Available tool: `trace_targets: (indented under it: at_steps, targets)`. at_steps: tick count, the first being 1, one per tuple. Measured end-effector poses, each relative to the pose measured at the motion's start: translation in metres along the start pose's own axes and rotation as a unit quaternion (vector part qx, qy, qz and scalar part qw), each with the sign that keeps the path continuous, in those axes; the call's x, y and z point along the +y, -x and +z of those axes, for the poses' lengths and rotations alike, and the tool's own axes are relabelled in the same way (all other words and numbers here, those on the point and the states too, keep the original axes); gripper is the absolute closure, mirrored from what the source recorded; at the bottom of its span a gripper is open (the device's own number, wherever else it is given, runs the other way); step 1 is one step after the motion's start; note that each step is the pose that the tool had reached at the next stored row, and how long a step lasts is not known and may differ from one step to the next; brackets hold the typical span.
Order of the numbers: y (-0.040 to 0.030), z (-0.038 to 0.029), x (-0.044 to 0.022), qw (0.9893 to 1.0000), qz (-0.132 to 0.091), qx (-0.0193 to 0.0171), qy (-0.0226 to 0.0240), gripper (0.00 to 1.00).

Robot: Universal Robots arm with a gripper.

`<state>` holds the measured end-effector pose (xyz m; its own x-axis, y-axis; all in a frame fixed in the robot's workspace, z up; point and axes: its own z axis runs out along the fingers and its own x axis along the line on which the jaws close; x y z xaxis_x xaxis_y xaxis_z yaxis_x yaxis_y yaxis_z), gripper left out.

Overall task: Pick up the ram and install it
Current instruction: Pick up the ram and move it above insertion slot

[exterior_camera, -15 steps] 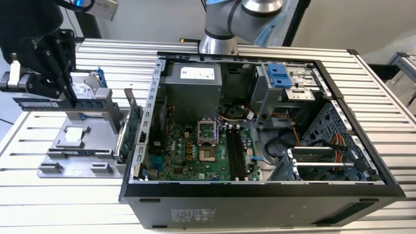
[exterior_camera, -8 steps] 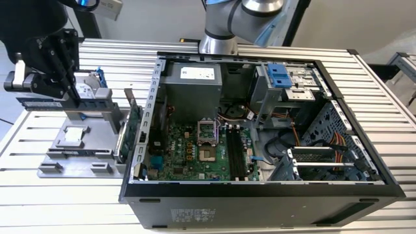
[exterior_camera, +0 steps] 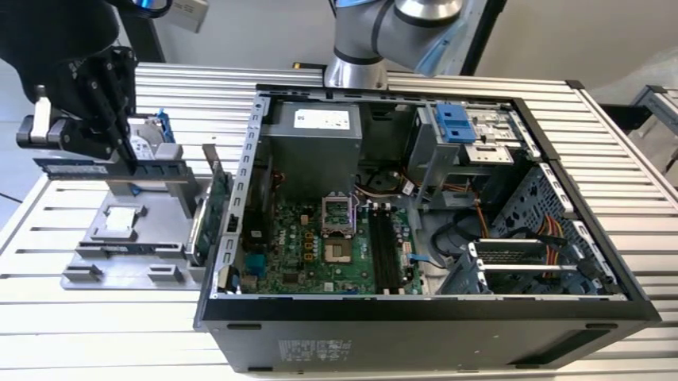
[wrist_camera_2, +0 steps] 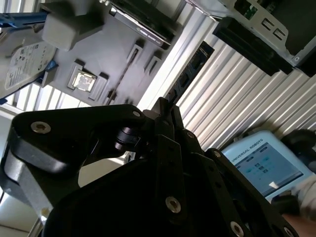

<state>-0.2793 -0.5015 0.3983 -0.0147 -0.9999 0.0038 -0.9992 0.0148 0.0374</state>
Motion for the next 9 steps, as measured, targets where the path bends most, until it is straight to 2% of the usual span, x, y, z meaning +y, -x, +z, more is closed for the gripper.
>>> trace_targets:
  at_steps: [9]
  targets:
    - [0.0001,-0.0012,-0.0080,1.0000,0.000,0.0000,0.0000,1.00]
